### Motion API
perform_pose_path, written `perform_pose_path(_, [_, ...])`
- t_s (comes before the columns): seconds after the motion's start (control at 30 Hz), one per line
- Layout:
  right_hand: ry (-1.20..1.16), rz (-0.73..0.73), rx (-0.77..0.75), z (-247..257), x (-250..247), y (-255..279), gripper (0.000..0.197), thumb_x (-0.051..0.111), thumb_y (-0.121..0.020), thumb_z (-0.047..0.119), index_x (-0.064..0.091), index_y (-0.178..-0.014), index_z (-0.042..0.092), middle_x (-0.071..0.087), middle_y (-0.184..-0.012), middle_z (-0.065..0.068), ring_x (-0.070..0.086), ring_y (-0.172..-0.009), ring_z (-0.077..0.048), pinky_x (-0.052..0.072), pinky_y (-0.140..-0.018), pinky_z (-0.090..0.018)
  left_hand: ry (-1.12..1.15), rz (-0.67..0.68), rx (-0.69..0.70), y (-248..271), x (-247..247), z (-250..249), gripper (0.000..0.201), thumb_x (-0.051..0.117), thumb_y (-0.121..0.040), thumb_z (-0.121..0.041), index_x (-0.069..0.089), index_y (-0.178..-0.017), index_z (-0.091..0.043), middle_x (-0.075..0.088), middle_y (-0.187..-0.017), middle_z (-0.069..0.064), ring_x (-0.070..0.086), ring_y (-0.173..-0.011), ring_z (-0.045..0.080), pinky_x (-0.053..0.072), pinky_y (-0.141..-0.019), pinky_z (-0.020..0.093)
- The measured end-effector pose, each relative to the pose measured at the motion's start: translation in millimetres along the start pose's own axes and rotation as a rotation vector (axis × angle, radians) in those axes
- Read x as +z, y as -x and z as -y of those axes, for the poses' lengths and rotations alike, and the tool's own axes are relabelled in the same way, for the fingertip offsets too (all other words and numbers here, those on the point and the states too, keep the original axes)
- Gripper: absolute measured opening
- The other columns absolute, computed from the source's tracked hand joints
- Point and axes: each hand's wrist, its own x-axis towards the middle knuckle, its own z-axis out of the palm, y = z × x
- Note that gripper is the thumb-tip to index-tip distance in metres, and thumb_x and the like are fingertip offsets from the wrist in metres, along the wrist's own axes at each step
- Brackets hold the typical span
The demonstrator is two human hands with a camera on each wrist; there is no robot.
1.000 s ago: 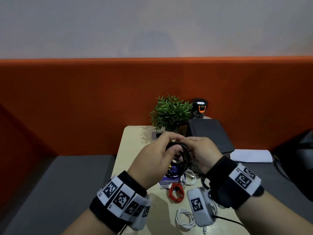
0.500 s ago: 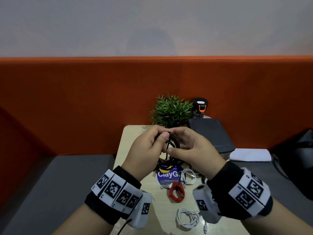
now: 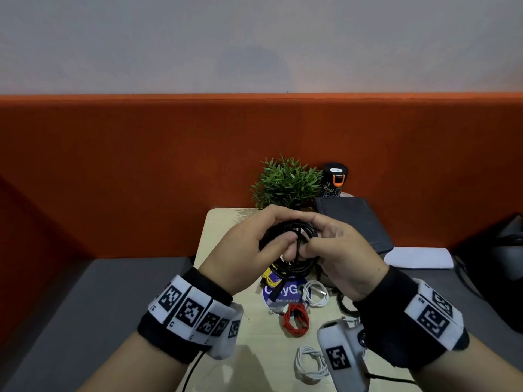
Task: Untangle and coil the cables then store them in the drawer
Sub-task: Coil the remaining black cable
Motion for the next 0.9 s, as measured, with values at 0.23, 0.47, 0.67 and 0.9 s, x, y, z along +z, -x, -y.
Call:
perform_pose_path(0.23, [-0.043,0.087,0.02,-5,-7,0,0.054,0.055,-0.063,-0.016,0.059,-0.112,0.005,0.069,-0.071,-0.013,0.068,-0.067,-0.018,0.053,-0.067,-0.024,-0.24,-0.009,0.118,1,6,4,0.033,0.041,-0.093,-0.037,0.049,-0.124,-0.032,0.061,-0.113,-0.009,0.056,-0.104,0.006,0.045,-0.086,0.024])
perform_pose_path(0.47, [0.362,-0.054,-0.108,-4,-8,-1,0.044,0.077,-0.073,0.0,0.066,-0.109,0.022,0.072,-0.098,-0.002,0.068,-0.094,-0.019,0.055,-0.083,-0.032,-0.505,-0.126,0.237,-3,15,10,0.029,0.038,-0.097,-0.027,0.05,-0.121,-0.015,0.065,-0.102,0.007,0.063,-0.088,0.026,0.054,-0.065,0.041])
perform_pose_path(0.67, [0.416,-0.159,-0.142,-4,-10,1,0.035,0.078,-0.075,0.012,0.06,-0.101,0.027,0.068,-0.08,0.009,0.067,-0.077,-0.013,0.056,-0.073,-0.027,-0.456,-0.233,0.138,-2,22,13,0.021,0.037,-0.094,-0.026,0.049,-0.109,-0.017,0.065,-0.091,0.003,0.061,-0.077,0.021,0.052,-0.056,0.038])
perform_pose_path(0.9, [0.418,-0.169,-0.094,-18,-6,5,0.034,0.07,-0.081,0.006,0.047,-0.094,0.028,0.071,-0.088,-0.004,0.065,-0.079,-0.019,0.053,-0.076,-0.039,-0.304,-0.306,0.023,-2,28,7,0.018,0.047,-0.092,-0.018,0.058,-0.105,-0.013,0.057,-0.09,-0.009,0.051,-0.083,0.005,0.04,-0.068,0.015])
